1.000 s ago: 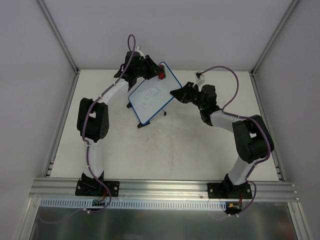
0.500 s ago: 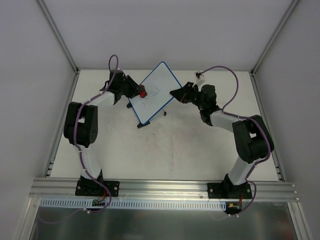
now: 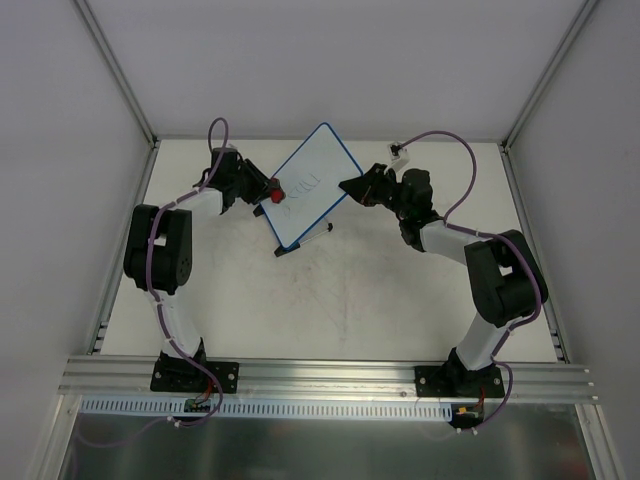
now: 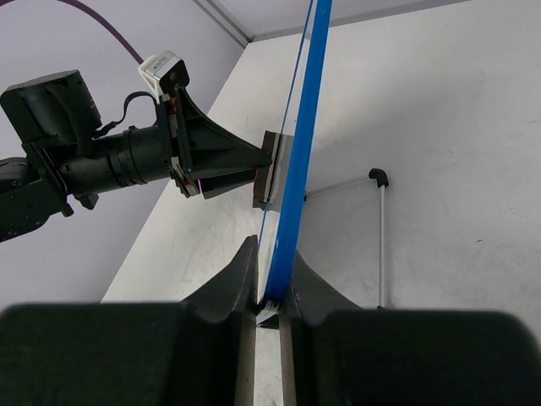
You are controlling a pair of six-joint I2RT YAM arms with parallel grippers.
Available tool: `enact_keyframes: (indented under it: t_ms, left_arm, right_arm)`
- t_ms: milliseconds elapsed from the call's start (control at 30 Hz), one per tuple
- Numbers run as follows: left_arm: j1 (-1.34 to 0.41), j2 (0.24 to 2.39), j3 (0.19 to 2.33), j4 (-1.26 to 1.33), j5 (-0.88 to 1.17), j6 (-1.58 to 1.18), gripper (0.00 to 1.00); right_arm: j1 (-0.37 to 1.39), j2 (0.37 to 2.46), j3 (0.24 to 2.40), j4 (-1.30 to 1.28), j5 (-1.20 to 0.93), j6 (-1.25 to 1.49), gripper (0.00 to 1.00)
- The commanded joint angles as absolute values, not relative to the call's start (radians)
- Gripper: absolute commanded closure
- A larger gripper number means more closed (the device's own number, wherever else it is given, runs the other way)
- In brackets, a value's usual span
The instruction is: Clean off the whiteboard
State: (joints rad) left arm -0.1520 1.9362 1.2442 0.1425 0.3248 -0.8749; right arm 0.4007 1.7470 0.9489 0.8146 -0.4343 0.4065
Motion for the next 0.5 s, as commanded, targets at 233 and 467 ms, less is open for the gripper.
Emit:
enact_keyframes:
  t_ms: [233,467]
  left_arm:
    - [-0.296,2.014,1.468,0.028,0.416,-0.853,1.00]
    - [-0.359,2.078,1.663,-0.058,0.437,-0.836,1.00]
  right_arm:
    - [0.453,1.758,0.976,0.764,-0.526,0.261,1.00]
    - [0.454,1.755,0.977,0.756,-0.526,0.249,1.00]
